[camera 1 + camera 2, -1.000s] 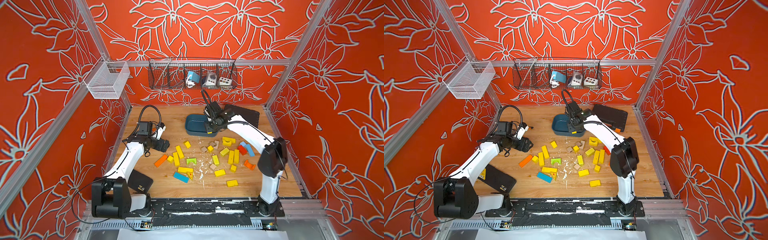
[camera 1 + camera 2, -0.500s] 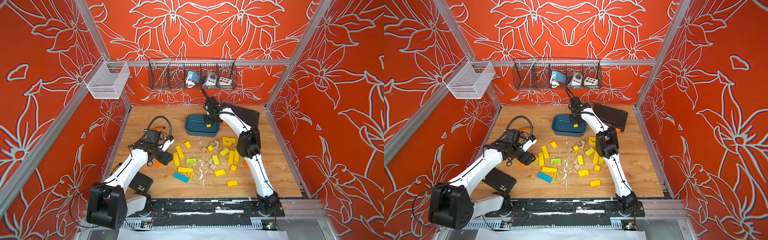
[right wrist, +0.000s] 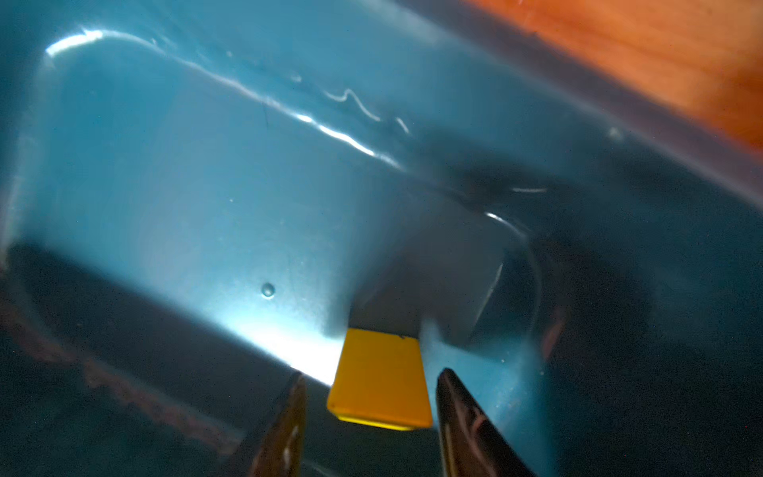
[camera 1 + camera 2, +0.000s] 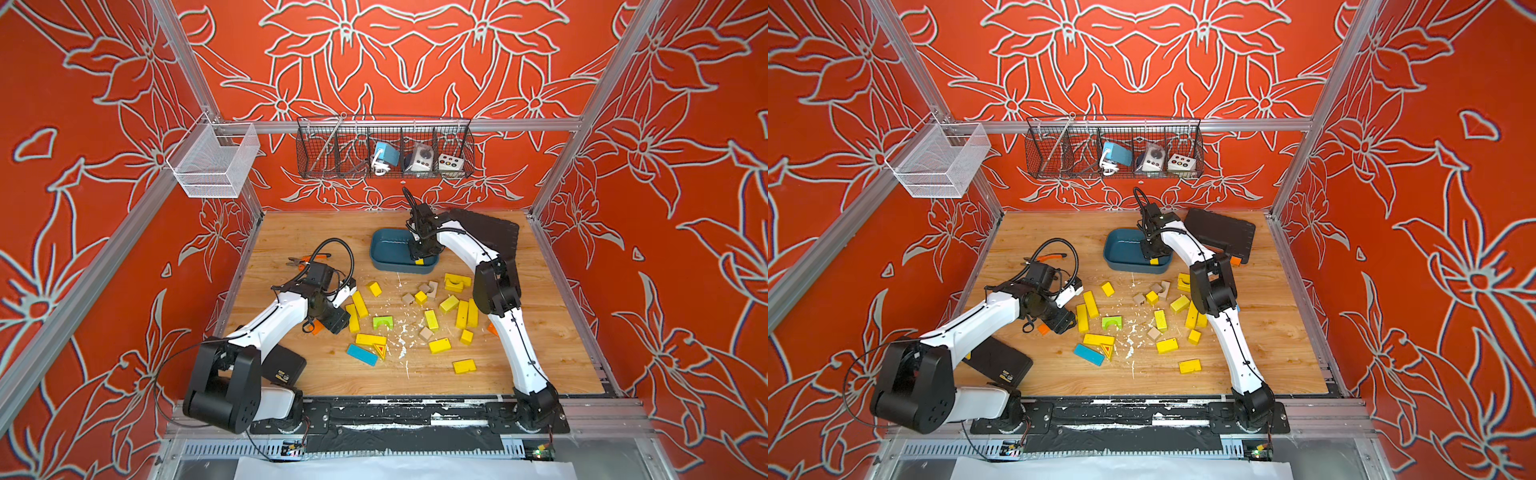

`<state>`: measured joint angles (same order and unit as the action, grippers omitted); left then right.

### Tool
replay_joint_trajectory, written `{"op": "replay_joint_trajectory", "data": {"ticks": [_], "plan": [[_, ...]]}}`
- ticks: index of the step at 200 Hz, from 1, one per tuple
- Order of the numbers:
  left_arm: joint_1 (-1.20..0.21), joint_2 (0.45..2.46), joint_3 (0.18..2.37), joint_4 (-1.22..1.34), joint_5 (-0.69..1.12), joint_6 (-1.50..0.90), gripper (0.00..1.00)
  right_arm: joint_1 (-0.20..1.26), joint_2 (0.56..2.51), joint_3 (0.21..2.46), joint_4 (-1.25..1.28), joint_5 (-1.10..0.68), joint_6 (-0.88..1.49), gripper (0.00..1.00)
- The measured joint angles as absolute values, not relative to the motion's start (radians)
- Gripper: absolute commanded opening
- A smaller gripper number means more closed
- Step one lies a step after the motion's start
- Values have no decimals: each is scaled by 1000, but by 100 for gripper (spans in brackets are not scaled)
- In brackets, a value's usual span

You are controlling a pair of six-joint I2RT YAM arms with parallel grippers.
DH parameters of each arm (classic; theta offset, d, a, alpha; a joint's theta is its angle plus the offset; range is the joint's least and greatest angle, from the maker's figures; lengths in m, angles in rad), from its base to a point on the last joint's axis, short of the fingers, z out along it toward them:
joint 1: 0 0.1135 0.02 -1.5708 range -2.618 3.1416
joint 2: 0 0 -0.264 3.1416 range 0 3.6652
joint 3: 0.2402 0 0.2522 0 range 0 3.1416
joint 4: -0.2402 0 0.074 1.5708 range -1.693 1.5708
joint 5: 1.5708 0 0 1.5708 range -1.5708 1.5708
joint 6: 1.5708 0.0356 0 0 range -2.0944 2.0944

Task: Pick out the yellow building blocks
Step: Place the building block in the storage box, then pick up the building block from the center of the board.

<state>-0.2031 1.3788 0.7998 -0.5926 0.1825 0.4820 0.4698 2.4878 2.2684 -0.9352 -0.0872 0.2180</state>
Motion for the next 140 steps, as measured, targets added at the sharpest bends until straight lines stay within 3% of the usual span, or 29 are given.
{"op": "replay_joint_trajectory", "data": {"ticks": [89, 140], "plan": [[-210, 1477, 818, -543, 134, 474, 59, 470, 2149, 1928, -837, -88, 247, 56], [-224, 1507, 831, -538, 129, 492, 40, 470, 2053, 1757, -795, -86, 253, 56]]}}
